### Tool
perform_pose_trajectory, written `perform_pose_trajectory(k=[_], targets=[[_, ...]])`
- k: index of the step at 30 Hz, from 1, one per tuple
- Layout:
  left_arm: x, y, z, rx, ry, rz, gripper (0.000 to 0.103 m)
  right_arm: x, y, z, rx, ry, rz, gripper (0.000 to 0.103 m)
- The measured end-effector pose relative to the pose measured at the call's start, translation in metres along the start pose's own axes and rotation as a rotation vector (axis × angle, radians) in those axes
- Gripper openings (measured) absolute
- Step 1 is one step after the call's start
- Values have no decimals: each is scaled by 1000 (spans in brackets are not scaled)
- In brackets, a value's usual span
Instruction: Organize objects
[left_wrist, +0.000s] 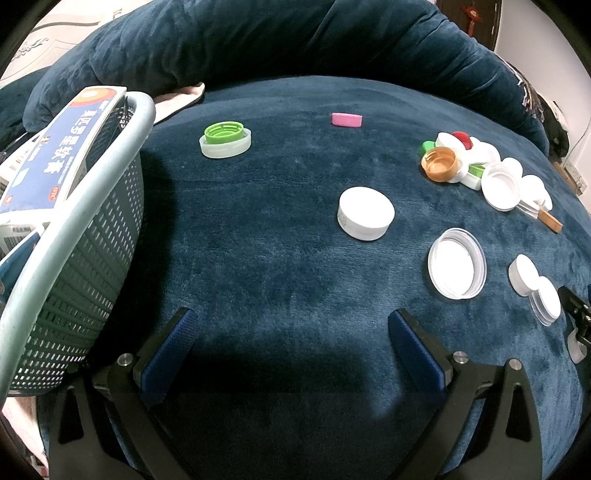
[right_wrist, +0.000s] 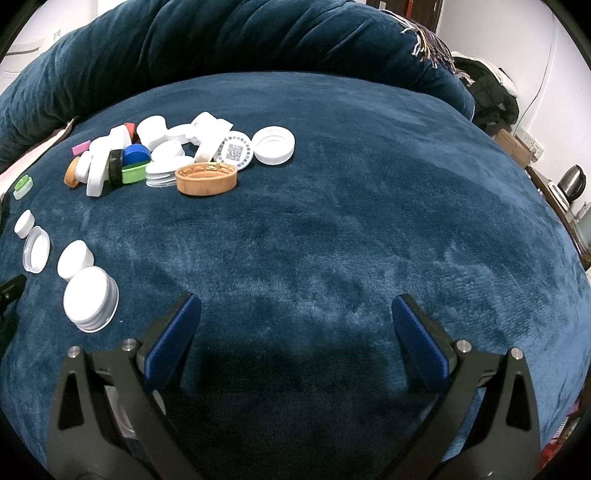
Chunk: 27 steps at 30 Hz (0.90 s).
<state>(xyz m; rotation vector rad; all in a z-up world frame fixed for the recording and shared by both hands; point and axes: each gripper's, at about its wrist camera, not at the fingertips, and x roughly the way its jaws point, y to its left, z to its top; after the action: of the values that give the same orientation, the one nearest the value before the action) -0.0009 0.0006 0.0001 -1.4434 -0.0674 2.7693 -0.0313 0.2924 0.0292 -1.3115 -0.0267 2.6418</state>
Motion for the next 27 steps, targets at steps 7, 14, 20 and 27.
perform_pose_trajectory(k=[7,14,20,27], targets=[[3,2,7,-10,38,-2,103,3,2,3,9,29,-22,103],[5,0,10,-7,34,4,103,2,4,4,16,49,-21,103],[4,0,13,24,64,-13,103,-4,1,7,-3,61,-4,103],[-7,1,23,-1,32,-53,103,-62,15,8,1,-57,87,103]])
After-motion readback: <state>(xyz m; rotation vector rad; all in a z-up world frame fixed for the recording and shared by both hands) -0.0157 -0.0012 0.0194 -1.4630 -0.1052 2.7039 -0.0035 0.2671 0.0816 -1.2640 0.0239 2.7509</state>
